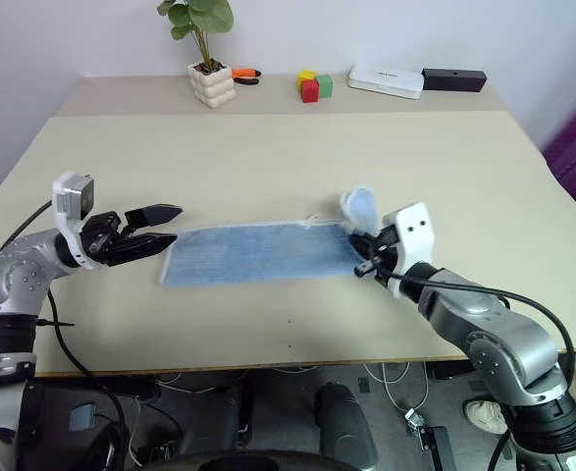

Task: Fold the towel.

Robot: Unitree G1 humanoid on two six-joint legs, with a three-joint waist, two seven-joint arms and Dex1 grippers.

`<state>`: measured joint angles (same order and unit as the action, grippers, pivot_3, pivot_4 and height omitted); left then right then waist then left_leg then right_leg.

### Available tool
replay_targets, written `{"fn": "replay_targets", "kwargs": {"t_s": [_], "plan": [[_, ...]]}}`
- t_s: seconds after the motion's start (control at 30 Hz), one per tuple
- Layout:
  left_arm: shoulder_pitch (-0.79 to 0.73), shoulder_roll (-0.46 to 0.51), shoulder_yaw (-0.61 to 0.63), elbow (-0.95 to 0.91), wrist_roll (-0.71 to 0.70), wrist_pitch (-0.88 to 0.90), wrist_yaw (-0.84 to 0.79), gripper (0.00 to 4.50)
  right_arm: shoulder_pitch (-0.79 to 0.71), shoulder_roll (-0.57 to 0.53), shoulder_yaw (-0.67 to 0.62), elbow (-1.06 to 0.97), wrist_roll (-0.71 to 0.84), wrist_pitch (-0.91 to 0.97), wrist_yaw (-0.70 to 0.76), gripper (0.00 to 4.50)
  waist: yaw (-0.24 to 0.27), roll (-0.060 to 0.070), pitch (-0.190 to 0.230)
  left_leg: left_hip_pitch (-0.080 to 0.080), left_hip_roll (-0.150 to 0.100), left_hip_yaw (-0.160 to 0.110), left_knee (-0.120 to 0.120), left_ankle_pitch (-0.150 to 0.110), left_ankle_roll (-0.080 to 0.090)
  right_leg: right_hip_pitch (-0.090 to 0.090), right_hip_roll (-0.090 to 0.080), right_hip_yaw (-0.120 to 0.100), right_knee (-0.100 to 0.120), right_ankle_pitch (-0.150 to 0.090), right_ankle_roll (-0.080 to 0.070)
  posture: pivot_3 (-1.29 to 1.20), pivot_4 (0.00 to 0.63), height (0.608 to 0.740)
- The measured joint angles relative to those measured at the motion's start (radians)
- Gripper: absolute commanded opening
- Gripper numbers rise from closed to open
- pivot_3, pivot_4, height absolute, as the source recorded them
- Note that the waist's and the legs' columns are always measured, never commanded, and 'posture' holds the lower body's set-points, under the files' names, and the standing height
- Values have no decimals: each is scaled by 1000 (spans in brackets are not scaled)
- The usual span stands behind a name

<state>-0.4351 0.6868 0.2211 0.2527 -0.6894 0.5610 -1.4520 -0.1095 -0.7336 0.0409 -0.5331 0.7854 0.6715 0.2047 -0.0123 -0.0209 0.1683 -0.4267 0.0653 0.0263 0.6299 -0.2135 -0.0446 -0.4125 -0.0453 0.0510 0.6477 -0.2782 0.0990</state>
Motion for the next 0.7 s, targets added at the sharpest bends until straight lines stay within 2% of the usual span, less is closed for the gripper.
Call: {"fn": "replay_targets", "kwargs": {"t_s": [0.1, 0.3, 0.53, 0.7], "plan": [[11, 0, 4, -15, -1, 0, 15, 4500, -44, 23, 55, 3, -79, -1, 43, 82, -1, 0, 0, 0, 0, 0, 0, 0, 0, 0, 0, 0, 0, 0, 0, 0, 150, 740], [37, -1, 12, -55, -23, 2, 37, 4500, -119, 146, 163, 54, -186, -1, 97, 82, -1, 0, 0, 0, 0, 0, 0, 0, 0, -1, 0, 0, 0, 0, 0, 0, 150, 740], [68, 3, 37, -81, -43, 3, 62, 4500, -124, 229, 191, 100, -240, 1, 152, 82, 0, 0, 0, 0, 0, 0, 0, 0, 0, 0, 0, 0, 0, 0, 0, 0, 150, 740], [77, 3, 37, -94, -45, 5, 69, 4500, -125, 245, 225, 105, -300, 1, 181, 82, -1, 0, 0, 0, 0, 0, 0, 0, 0, 0, 0, 0, 1, 0, 0, 0, 150, 740]]}}
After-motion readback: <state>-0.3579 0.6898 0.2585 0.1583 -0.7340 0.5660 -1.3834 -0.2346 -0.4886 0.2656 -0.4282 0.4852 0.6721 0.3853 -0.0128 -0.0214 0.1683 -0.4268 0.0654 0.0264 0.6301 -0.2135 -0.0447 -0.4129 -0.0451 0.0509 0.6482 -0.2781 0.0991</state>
